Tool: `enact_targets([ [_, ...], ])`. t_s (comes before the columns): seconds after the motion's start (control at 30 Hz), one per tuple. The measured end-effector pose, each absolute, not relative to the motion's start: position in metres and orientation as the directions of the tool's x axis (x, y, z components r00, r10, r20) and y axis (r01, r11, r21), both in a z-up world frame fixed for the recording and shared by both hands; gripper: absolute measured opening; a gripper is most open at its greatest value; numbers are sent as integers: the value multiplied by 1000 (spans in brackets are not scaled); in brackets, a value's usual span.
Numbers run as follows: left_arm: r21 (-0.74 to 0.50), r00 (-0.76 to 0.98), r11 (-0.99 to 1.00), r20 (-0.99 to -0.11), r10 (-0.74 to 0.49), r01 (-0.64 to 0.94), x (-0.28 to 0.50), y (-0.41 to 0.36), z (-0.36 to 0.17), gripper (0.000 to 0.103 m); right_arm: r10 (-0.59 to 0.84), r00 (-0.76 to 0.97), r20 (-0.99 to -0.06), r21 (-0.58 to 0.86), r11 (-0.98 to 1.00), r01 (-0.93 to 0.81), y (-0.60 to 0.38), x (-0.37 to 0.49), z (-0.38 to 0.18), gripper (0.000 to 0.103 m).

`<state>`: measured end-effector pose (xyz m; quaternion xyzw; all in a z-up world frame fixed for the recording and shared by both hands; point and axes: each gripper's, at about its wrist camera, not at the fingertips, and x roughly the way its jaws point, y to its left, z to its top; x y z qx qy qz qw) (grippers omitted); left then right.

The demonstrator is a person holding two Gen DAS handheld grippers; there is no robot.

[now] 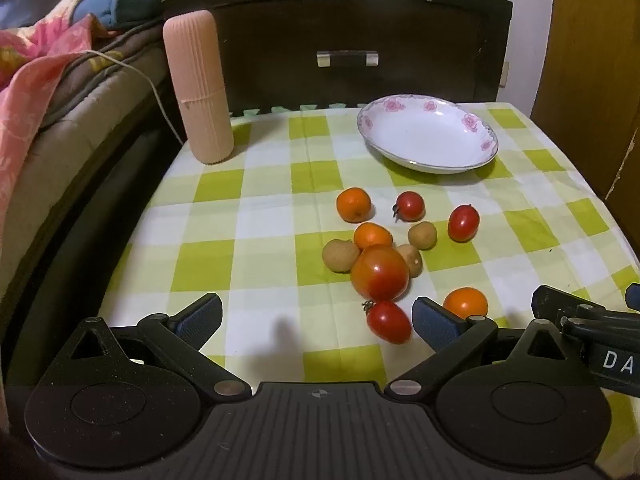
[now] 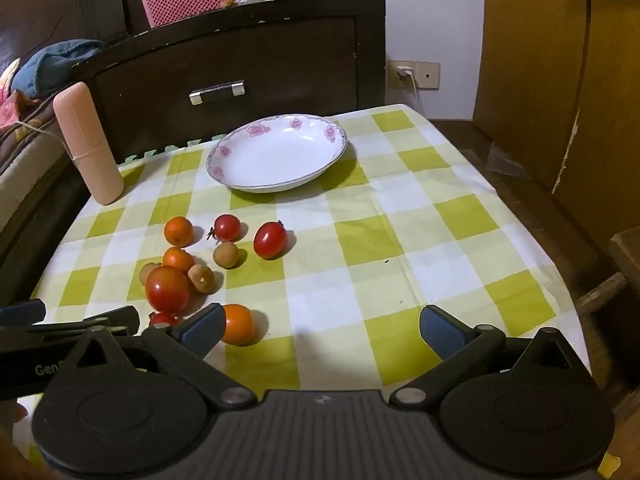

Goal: Organize fruits
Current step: 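Move both tools toward the cluster of fruit on the checkered cloth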

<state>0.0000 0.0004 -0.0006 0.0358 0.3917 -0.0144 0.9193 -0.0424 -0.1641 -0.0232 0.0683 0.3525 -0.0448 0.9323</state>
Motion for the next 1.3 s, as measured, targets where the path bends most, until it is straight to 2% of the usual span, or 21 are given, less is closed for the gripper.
enact_targets([
  [0.33,67,671,996,-742,10,60,1,2,-9,101,-7,720,-694,96,990,102,-162,-36,-30,102],
  [1.07,72,622,988,-782,-29,136,20,-23,-36,97,23,670,-742,108,991,86,-176,-23,-48,88],
  [1.3,54,610,987,-791,-50,152,31,-29,-45,87,27,675,-737,112,990,82,-178,-24,-47,88],
])
